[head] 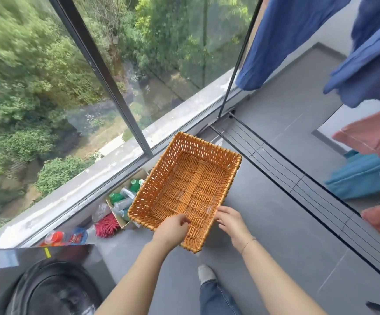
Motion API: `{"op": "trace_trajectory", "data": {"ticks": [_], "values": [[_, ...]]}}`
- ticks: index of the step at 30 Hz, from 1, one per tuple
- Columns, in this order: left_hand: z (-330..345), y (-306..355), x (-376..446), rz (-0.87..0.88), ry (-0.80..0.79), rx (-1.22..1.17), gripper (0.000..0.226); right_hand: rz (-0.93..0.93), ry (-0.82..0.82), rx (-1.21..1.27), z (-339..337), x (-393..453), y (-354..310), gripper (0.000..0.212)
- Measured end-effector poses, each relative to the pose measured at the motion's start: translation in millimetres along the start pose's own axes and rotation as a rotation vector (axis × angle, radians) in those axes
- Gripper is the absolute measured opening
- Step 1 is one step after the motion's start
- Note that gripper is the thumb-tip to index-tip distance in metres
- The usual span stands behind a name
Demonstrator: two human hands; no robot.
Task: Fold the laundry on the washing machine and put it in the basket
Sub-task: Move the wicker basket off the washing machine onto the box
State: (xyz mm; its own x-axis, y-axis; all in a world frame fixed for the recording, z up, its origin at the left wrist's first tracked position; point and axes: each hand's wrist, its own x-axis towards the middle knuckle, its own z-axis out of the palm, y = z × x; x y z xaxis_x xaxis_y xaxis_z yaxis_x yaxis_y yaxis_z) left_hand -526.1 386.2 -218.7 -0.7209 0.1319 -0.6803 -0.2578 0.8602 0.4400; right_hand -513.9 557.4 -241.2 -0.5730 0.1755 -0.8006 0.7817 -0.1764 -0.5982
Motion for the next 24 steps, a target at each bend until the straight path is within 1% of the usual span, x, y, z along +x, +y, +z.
{"op": "trace_trajectory", "data": {"ticks": [3,6,9,13,15,21,24], "values": [[-17,26,-33,0.068,0.079,-0.071,0.025,-0.217,-0.017,-0.187,-19,-37,-24,0.027],[-30,45,-77,0.162,0.146,-0.167,0.022,-0.4,0.036,-0.29,-37,-85,-39,0.025],[-40,60,-116,0.248,0.134,-0.235,0.017,-0.521,0.099,-0.356,-50,-136,-45,0.023],[-53,90,-156,0.343,0.129,-0.386,0.018,-0.626,0.276,-0.637,-73,-187,-52,0.023],[-58,106,-171,0.408,0.142,-0.414,0.019,-0.681,0.329,-0.638,-85,-207,-61,0.027],[-72,145,-197,0.517,0.189,-0.5,0.023,-0.827,0.329,-0.549,-110,-246,-97,0.025],[-77,173,-196,0.563,0.16,-0.508,0.023,-0.916,0.292,-0.466,-124,-251,-122,0.025]]}}
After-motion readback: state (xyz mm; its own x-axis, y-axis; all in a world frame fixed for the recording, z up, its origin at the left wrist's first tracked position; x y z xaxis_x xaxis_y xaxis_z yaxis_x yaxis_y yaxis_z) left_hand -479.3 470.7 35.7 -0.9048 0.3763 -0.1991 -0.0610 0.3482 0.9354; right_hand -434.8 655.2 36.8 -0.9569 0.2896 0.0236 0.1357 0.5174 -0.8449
